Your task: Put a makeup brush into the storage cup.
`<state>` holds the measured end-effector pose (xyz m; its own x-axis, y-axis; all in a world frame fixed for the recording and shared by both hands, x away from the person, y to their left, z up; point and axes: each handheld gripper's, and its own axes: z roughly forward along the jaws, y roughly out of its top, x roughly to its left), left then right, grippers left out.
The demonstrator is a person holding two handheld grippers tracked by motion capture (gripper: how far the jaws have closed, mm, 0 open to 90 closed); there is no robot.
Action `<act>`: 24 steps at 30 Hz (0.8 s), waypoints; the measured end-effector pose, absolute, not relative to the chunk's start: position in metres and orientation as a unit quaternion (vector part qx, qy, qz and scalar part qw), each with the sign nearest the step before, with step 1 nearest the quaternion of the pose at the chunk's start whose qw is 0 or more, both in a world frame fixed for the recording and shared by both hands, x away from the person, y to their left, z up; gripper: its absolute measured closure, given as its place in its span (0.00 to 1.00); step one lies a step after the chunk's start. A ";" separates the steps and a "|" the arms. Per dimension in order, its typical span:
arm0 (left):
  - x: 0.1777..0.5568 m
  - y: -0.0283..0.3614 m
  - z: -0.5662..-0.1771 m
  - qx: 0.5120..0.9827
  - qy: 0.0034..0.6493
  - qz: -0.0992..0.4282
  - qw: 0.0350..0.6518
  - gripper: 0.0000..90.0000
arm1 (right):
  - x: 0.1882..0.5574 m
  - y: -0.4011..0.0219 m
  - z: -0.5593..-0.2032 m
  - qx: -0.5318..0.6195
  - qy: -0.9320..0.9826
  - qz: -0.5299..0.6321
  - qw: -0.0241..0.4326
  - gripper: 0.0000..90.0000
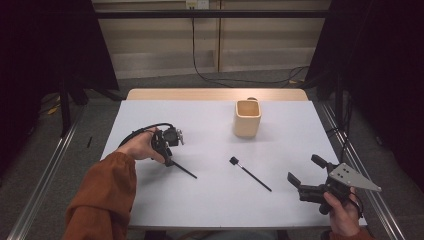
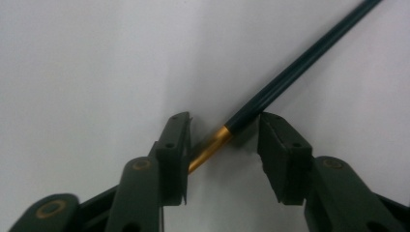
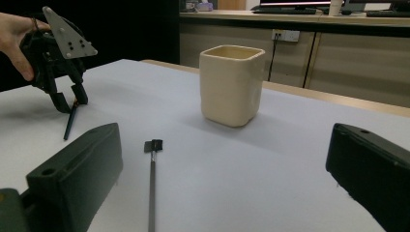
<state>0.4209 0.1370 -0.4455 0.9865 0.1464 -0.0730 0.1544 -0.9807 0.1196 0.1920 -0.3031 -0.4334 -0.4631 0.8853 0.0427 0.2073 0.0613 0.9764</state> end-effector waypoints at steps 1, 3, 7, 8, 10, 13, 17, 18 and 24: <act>0.421 0.137 -0.445 0.995 0.077 -0.031 0.061 0.66 | 0.192 -0.303 -0.433 0.414 0.659 0.545 0.312 0.00; 0.422 0.136 -0.445 0.994 0.086 -0.029 0.057 0.69 | 0.192 -0.304 -0.434 0.415 0.659 0.545 0.311 0.00; 0.419 0.133 -0.445 0.994 0.089 -0.033 0.049 0.78 | 0.193 -0.304 -0.434 0.416 0.660 0.543 0.311 0.00; 0.419 0.132 -0.445 0.994 0.092 -0.034 0.047 0.79 | 0.193 -0.304 -0.434 0.415 0.660 0.544 0.311 0.00; 0.419 0.132 -0.445 0.994 0.092 -0.038 0.046 0.86 | 0.193 -0.303 -0.434 0.415 0.661 0.543 0.310 0.00; 0.419 0.132 -0.445 0.993 0.100 -0.043 0.042 0.89 | 0.193 -0.303 -0.434 0.416 0.661 0.541 0.312 0.00; 0.419 0.130 -0.445 0.992 0.109 -0.048 0.039 0.94 | 0.193 -0.302 -0.434 0.418 0.661 0.542 0.308 0.00; 0.419 0.131 -0.445 0.992 0.112 -0.050 0.040 0.94 | 0.193 -0.303 -0.434 0.417 0.662 0.541 0.309 0.00; 0.419 0.134 -0.444 0.990 0.122 -0.051 0.049 0.94 | 0.194 -0.303 -0.434 0.417 0.662 0.541 0.309 0.00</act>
<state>0.4193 0.1337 -0.4438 0.9652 0.2359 -0.1133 0.2459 -0.9656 0.0845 0.1935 -0.3028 -0.4345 -0.4619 0.8859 0.0421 0.2171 0.0670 0.9738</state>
